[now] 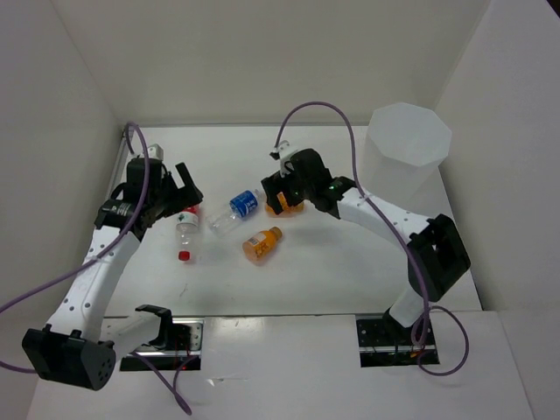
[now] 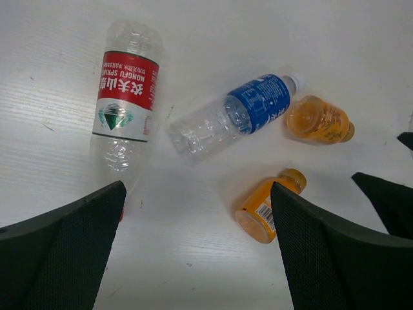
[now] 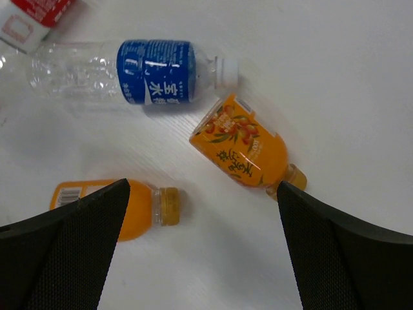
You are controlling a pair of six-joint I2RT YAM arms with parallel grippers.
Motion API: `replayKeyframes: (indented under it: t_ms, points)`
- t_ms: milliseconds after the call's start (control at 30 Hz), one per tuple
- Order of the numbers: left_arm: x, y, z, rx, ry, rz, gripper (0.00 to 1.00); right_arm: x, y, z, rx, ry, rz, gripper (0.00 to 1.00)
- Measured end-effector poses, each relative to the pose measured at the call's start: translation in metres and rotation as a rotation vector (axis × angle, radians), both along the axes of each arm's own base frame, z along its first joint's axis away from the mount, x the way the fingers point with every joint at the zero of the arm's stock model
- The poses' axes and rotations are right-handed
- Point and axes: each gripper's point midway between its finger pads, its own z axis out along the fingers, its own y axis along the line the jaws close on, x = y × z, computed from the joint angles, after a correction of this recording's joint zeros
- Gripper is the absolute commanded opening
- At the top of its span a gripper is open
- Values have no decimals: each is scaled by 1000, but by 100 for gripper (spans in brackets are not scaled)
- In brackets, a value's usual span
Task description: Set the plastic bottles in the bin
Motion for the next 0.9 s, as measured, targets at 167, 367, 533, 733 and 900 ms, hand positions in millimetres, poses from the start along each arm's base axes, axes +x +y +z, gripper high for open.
replayKeyframes:
  t_ms: [167, 367, 533, 733, 900]
  points:
    - [1, -4, -3, -5, 9, -26, 100, -1, 14, -35, -92, 11, 176, 100]
    - [4, -7, -11, -7, 36, -43, 100, 14, 18, -66, -182, 4, 267, 100]
    - [6, -7, -17, 6, 55, -54, 100, 28, 1, -95, -231, 37, 265, 100]
    - [8, -7, -23, 10, 78, -54, 100, 43, -6, -119, -262, 60, 262, 99]
    - [8, -6, -24, 13, 81, -51, 100, 54, 4, -132, -254, 68, 264, 79]
